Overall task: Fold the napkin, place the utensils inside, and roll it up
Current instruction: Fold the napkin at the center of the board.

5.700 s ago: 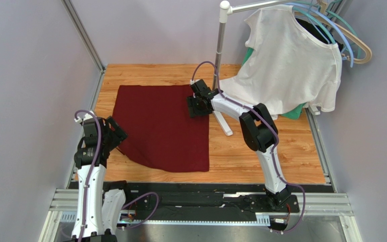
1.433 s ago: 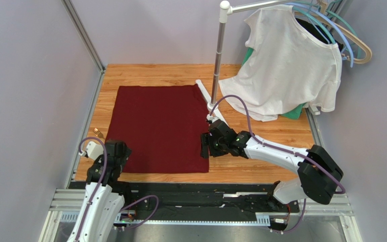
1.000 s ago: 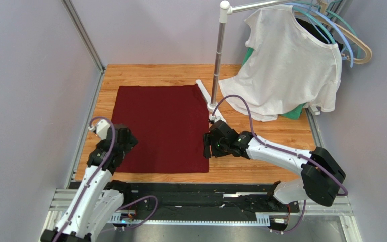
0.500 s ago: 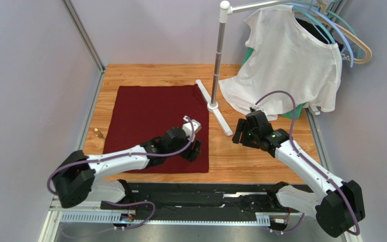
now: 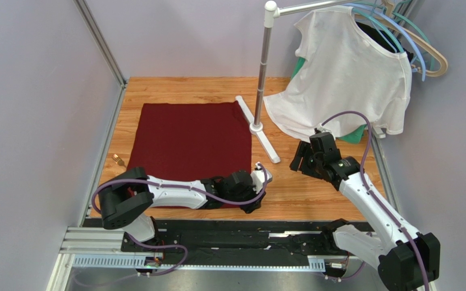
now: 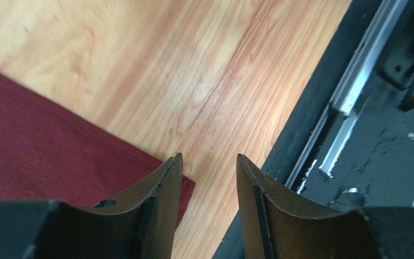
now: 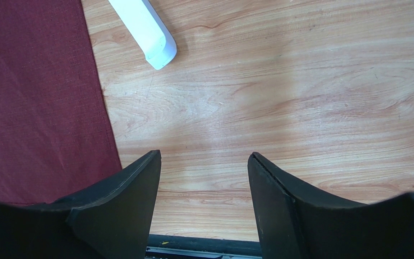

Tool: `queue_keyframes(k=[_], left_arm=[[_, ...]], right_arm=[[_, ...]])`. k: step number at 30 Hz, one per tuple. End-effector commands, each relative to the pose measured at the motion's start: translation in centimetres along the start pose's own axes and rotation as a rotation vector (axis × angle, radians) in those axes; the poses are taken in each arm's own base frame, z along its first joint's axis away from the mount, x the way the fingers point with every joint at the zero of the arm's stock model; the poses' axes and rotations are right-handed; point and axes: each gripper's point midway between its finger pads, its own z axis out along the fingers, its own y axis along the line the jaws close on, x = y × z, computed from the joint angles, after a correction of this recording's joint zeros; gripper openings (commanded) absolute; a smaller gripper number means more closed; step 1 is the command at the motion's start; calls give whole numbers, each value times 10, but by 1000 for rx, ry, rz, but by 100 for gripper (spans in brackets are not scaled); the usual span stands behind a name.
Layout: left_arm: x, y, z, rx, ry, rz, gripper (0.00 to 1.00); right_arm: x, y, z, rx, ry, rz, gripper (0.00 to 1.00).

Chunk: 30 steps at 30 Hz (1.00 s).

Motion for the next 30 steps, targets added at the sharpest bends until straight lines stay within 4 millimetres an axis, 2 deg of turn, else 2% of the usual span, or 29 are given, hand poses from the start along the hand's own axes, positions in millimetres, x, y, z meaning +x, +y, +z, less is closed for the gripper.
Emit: queue_keyframes(k=[1,8,10,13,16,21,26,30], left_arm=[[-1,11,2,-85,-37,-66,49],[12,22,-5,-161,-19,-72,49],[18,20,-4,-149,4,-75,49],[22,8,-4,-110,13,-71,43],[26,3,-7,-107,23,-70,43],[40,7,-7,-140,62,-83,43],[39,13,-6,-178,62,-88,43],[32,10,-8,-166,34,-72,44]], right_arm=[[-2,3,-4,-27,-11,-8,65],[0,7,0,-47,-1,1,65],[1,8,0,-53,-1,5,65],[0,8,1,-53,-1,5,65],[1,8,2,-53,2,8,65],[1,12,2,-71,5,16,65],[-2,14,0,-83,-7,18,65],[-1,14,0,-82,-4,12,65]])
